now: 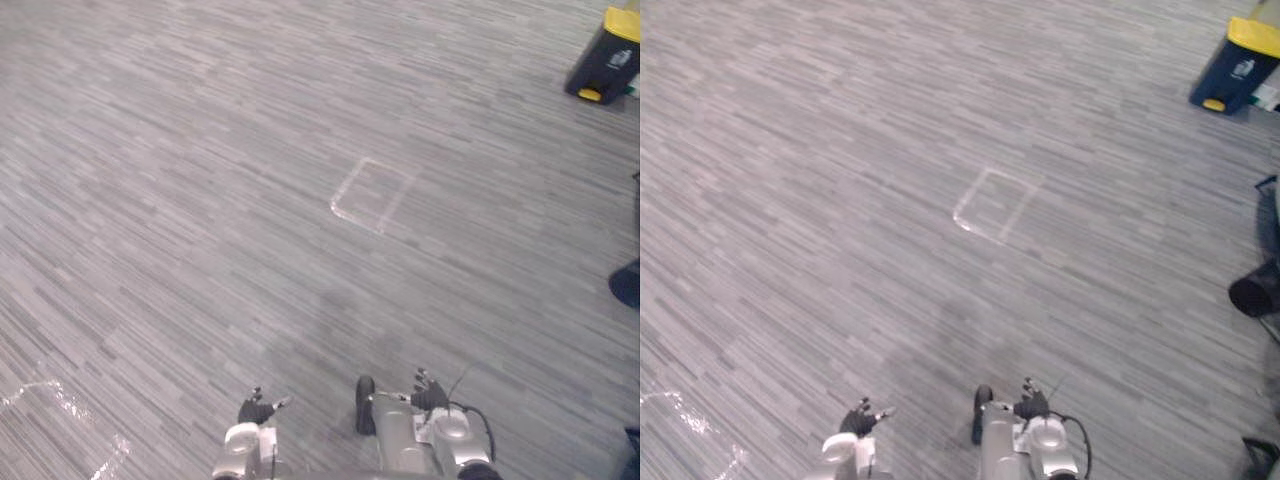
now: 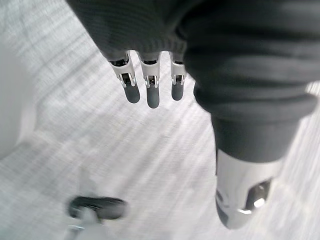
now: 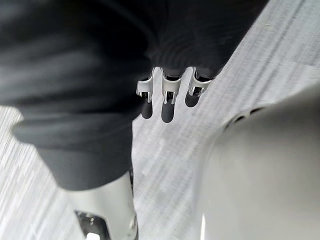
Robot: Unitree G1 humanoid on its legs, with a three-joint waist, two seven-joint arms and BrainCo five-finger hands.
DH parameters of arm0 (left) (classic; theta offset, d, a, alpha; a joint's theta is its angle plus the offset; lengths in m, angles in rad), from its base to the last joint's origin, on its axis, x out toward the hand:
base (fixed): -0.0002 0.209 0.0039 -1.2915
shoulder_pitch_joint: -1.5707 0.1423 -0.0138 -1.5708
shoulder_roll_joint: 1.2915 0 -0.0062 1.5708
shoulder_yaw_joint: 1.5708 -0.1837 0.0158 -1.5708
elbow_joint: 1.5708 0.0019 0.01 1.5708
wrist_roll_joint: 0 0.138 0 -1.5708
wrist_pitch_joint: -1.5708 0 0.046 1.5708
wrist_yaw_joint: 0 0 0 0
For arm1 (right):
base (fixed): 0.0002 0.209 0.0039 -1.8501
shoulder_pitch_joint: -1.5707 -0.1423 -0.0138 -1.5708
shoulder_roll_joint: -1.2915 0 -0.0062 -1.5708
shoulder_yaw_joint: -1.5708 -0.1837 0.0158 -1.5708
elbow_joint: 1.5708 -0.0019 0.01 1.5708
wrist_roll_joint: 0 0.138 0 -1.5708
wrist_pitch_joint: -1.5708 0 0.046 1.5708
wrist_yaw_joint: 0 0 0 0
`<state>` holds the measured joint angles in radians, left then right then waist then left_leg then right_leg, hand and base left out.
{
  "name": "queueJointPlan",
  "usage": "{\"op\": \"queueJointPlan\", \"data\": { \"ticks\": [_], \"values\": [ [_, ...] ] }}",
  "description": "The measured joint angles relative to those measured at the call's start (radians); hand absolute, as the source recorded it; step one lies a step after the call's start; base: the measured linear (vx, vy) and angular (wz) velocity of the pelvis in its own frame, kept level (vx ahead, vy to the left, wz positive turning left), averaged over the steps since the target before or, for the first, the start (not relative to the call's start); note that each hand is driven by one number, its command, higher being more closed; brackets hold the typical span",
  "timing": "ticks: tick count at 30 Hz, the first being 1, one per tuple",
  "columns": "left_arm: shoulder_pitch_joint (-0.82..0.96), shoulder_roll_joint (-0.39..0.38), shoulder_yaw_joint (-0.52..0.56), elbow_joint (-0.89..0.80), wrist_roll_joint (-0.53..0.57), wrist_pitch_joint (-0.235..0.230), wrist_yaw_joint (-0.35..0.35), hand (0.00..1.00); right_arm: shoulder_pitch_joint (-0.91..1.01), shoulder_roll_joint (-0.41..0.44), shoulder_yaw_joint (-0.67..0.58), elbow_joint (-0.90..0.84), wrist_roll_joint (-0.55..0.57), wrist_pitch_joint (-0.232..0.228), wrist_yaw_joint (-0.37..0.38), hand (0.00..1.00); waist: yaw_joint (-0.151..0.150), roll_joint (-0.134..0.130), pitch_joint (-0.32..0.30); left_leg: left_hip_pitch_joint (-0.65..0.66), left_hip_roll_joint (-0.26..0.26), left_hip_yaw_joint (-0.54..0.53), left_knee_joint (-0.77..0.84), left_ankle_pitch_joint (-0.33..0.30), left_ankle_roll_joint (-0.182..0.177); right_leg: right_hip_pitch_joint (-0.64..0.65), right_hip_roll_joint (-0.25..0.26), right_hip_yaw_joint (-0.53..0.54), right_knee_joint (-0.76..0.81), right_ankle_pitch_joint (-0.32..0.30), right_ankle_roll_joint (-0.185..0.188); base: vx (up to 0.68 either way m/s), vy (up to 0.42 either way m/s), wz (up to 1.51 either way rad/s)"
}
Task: Organize the slippers on the shoe rack
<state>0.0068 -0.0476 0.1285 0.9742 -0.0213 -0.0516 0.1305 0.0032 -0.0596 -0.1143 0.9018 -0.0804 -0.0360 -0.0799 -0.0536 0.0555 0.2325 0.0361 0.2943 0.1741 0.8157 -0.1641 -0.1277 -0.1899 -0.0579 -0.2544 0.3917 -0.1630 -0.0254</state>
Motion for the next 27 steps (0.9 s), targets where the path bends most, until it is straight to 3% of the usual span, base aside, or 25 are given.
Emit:
{"op": "queueJointPlan", "data": {
  "ticks": [2,3,5,7,8,9,10,11,12,13,14,15,16,18,19,20,21,23,24,25,26,27],
  "values": [
    [0.005,-0.001,0.017,-0.023,-0.001,-0.001,-0.001,0.0,0.017,0.001,-0.001,-0.008,0.001,0.007,-0.002,0.0,0.005,-0.004,0.003,-0.076,0.087,0.098,0.18,-0.02,0.024,0.094,0.016,-0.013,-0.049,-0.034,-0.014,0.47,-0.092,0.41],
    [0.007,0.004,0.029,-0.037,-0.001,-0.001,-0.001,0.0,0.022,0.006,-0.001,0.011,0.002,0.01,-0.002,0.0,0.009,-0.022,0.004,-0.136,0.104,0.17,0.22,-0.052,0.044,0.179,0.013,-0.029,-0.114,-0.044,-0.007,0.62,-0.093,0.37],
    [0.004,0.013,0.029,-0.048,-0.001,-0.002,-0.002,0.0,0.02,0.008,0.0,0.032,0.002,0.012,-0.002,0.0,0.012,-0.031,0.001,-0.212,0.09,0.235,0.167,-0.083,0.064,0.254,0.005,-0.046,-0.19,-0.043,0.0,0.56,-0.006,0.27],
    [-0.006,0.026,0.028,-0.054,-0.001,-0.005,-0.002,0.0,0.014,0.008,-0.004,0.055,0.003,0.015,-0.005,0.0,0.023,-0.037,0.004,-0.284,0.036,0.292,-0.064,-0.096,0.068,0.321,-0.018,-0.068,-0.241,-0.036,0.024,0.52,0.086,0.17],
    [-0.018,0.032,0.023,-0.056,-0.001,-0.005,-0.002,0.0,0.01,0.011,-0.005,0.061,0.002,0.019,-0.006,0.0,0.032,-0.049,0.01,-0.312,-0.019,0.291,-0.205,-0.081,0.072,0.355,-0.042,-0.071,-0.262,-0.048,0.042,0.56,0.168,0.11],
    [-0.026,0.042,0.015,-0.061,-0.001,-0.006,-0.002,0.0,0.005,0.019,-0.015,0.066,0.002,0.019,-0.006,0.0,0.042,-0.064,0.019,-0.323,-0.077,0.277,-0.359,-0.027,0.068,0.39,-0.07,-0.076,-0.275,-0.062,0.065,0.55,0.19,0.08],
    [-0.024,0.046,0.001,-0.061,-0.001,-0.008,-0.001,0.0,0.013,0.02,-0.026,0.08,0.002,0.019,-0.008,0.0,0.051,-0.059,0.016,-0.32,-0.127,0.236,-0.564,0.088,0.066,0.429,-0.076,-0.075,-0.296,-0.067,0.076,0.54,0.208,-0.13],
    [-0.021,0.049,-0.009,-0.062,-0.001,-0.008,-0.001,0.0,0.015,0.01,-0.024,0.094,0.001,0.018,-0.009,0.0,0.063,-0.059,0.012,-0.307,-0.146,0.212,-0.598,0.213,0.085,0.45,-0.071,-0.056,-0.31,-0.075,0.091,0.65,0.255,0.06],
    [-0.028,0.082,-0.009,-0.058,-0.002,-0.006,0.001,0.0,-0.001,0.035,0.002,0.104,0.0,0.016,-0.009,0.0,0.052,-0.098,0.003,-0.303,-0.184,0.215,-0.572,0.191,0.158,0.473,-0.107,-0.046,-0.321,-0.034,0.094,0.54,0.213,0.08],
    [-0.029,0.085,-0.009,-0.057,-0.002,-0.006,0.001,0.0,-0.003,0.039,0.002,0.104,0.0,0.017,-0.009,0.0,0.051,-0.102,0.004,-0.306,-0.184,0.215,-0.565,0.189,0.159,0.472,-0.109,-0.044,-0.318,-0.027,0.095,0.55,0.219,0.23],
    [-0.026,0.096,-0.005,-0.05,-0.002,-0.006,-0.001,0.0,-0.002,0.05,0.001,0.101,0.0,0.016,-0.009,0.0,0.053,-0.113,0.001,-0.311,-0.179,0.213,-0.518,0.142,0.162,0.47,-0.116,-0.03,-0.288,0.012,0.12,0.54,0.219,0.12],
    [-0.022,0.104,0.008,-0.049,-0.003,0.0,-0.002,0.0,0.006,0.051,-0.001,0.102,0.0,0.015,-0.006,0.0,0.053,-0.129,-0.005,-0.306,-0.18,0.198,-0.426,0.065,0.177,0.449,-0.14,-0.006,-0.164,0.031,0.138,0.54,0.219,0.1],
    [-0.02,0.105,0.009,-0.048,-0.003,0.0,-0.001,0.0,0.011,0.051,-0.001,0.102,0.0,0.015,-0.006,0.0,0.052,-0.132,-0.007,-0.294,-0.182,0.198,-0.406,0.031,0.176,0.428,-0.152,0.011,-0.084,0.032,0.143,0.54,0.213,0.07],
    [-0.013,0.122,0.008,-0.028,-0.002,0.001,-0.002,0.0,0.013,0.058,-0.005,0.1,0.002,0.012,-0.006,0.0,0.05,-0.145,-0.011,-0.223,-0.19,0.207,-0.385,-0.067,0.152,0.269,-0.226,0.067,0.341,0.094,0.237,0.49,0.128,-0.07],
    [-0.012,0.132,0.006,-0.013,-0.003,0.01,0.0,0.0,0.005,0.059,0.0,0.097,0.002,0.01,0.003,0.0,0.046,-0.157,-0.014,-0.169,-0.197,0.214,-0.385,-0.1,0.149,0.178,-0.261,0.074,0.55,0.075,0.23,0.56,0.06,-0.22],
    [-0.008,0.136,-0.002,-0.001,-0.003,0.017,0.0,0.0,-0.002,0.054,0.0,0.096,0.002,0.01,0.003,0.0,0.043,-0.153,-0.012,-0.083,-0.197,0.225,-0.416,-0.122,0.14,0.111,-0.276,0.04,0.666,0.017,0.168,0.49,0.028,-0.34],
    [0.005,0.136,-0.009,-0.001,-0.004,0.017,0.001,0.0,-0.002,0.051,0.001,0.096,0.001,0.01,0.003,0.0,0.042,-0.148,-0.014,-0.025,-0.197,0.238,-0.456,-0.124,0.136,0.071,-0.272,0.015,0.678,-0.022,0.135,0.5,0.02,-0.42],
    [0.022,0.132,-0.026,0.0,-0.01,0.016,0.0,0.0,-0.016,0.039,0.011,0.088,0.001,0.004,0.003,0.0,0.036,-0.13,-0.011,0.095,-0.188,0.279,-0.548,-0.118,0.126,-0.029,-0.232,-0.064,0.571,-0.102,0.056,0.54,0.014,-0.4],
    [0.023,0.128,-0.033,0.001,-0.01,0.017,0.0,0.0,-0.024,0.036,0.011,0.07,0.001,0.004,0.003,0.0,0.029,-0.121,-0.01,0.146,-0.179,0.3,-0.588,-0.117,0.125,-0.107,-0.191,-0.119,0.394,-0.114,0.032,0.48,-0.026,-0.25],
    [0.022,0.125,-0.035,0.001,-0.01,0.017,-0.001,0.0,-0.025,0.035,0.011,0.064,0.001,0.004,0.003,0.0,0.025,-0.118,-0.009,0.159,-0.176,0.305,-0.599,-0.117,0.125,-0.124,-0.178,-0.134,0.326,-0.102,0.023,0.48,-0.072,-0.08],
    [0.02,0.121,-0.041,0.001,-0.01,0.017,-0.001,0.0,-0.029,0.034,0.011,0.053,0.001,0.004,0.003,0.0,0.013,-0.112,-0.007,0.191,-0.174,0.314,-0.627,-0.114,0.118,-0.148,-0.151,-0.166,0.154,-0.052,0.01,0.62,-0.118,0.21],
    [0.019,0.114,-0.049,0.005,-0.007,0.016,-0.002,0.0,-0.031,0.032,0.012,0.053,0.002,0.005,0.003,0.0,0.0,-0.117,-0.009,0.24,-0.19,0.328,-0.678,-0.103,0.078,-0.14,-0.118,-0.196,-0.148,0.103,0.018,0.52,-0.1,0.26]
  ]
}}
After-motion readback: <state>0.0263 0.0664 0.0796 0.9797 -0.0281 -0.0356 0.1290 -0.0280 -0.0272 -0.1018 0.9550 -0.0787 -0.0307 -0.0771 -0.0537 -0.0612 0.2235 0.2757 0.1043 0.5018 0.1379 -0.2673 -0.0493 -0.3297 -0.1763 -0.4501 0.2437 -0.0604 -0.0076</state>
